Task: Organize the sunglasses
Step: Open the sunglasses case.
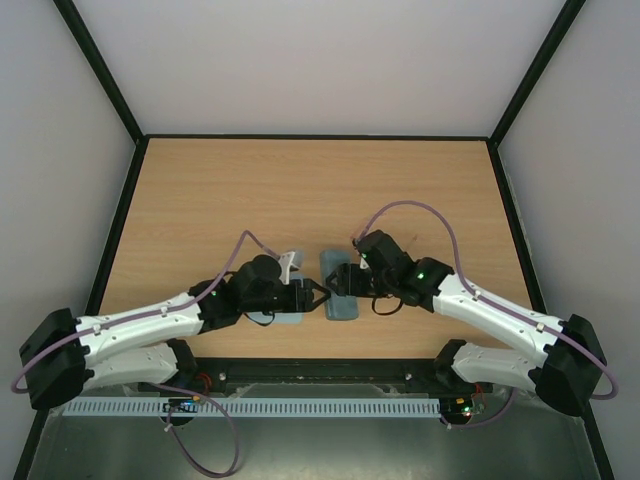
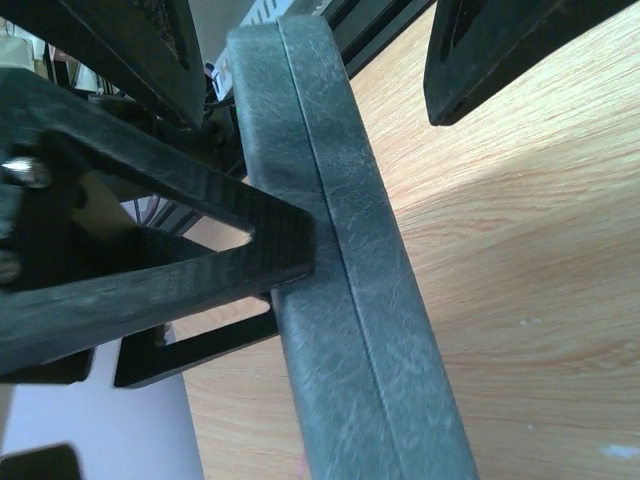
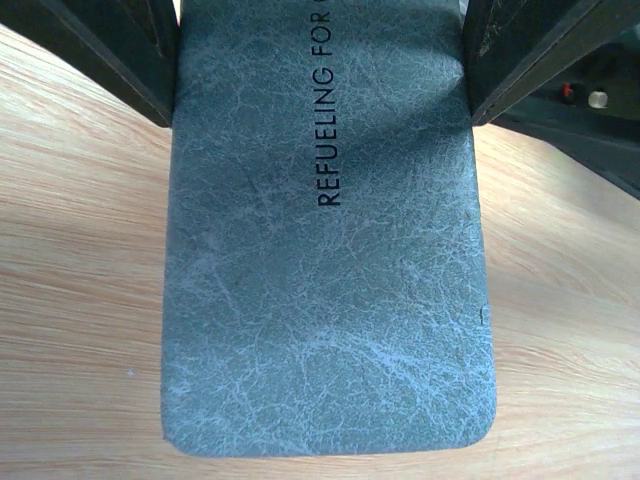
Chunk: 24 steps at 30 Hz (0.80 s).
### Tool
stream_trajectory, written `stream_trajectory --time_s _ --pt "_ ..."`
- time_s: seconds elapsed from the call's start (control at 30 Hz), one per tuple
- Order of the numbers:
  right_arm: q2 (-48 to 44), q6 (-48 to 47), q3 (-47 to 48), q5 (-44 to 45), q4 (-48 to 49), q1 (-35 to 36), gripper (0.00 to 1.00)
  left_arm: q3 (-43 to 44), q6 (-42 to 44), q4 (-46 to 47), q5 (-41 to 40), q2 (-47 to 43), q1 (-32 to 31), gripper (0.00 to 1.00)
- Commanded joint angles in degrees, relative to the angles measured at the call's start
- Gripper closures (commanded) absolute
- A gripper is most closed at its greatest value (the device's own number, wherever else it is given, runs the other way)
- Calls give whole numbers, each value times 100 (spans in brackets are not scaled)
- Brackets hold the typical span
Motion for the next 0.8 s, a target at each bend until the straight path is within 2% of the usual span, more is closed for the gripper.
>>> stream_trajectory --time_s 0.0,0.13,0.27,0.37,0.5,0.57,0.7,0.77 --pt "17 194 224 -199 339 -39 54 -92 -174 497 -17 279 -125 36" --pt "-14 314 120 -355 530 -48 55 -71 -193 544 -104 447 -133 37" --pt "-150 460 -49 -526 739 -90 56 -132 -272 557 -219 451 -137 41" --pt "-238 532 -158 -568 825 -152 58 -178 -314 550 -278 439 -132 48" --pt "-294 515 -265 -602 835 -228 58 -252 -377 549 -334 321 -135 48" --pt "-303 504 -304 -598 828 -233 58 -279 -392 525 -361 226 -137 46" --pt "-321 502 -380 -587 837 -240 58 -282 -418 385 -436 53 -131 33" --pt "-321 491 -398 -581 845 -239 58 -282 -419 313 -466 -10 -137 30"
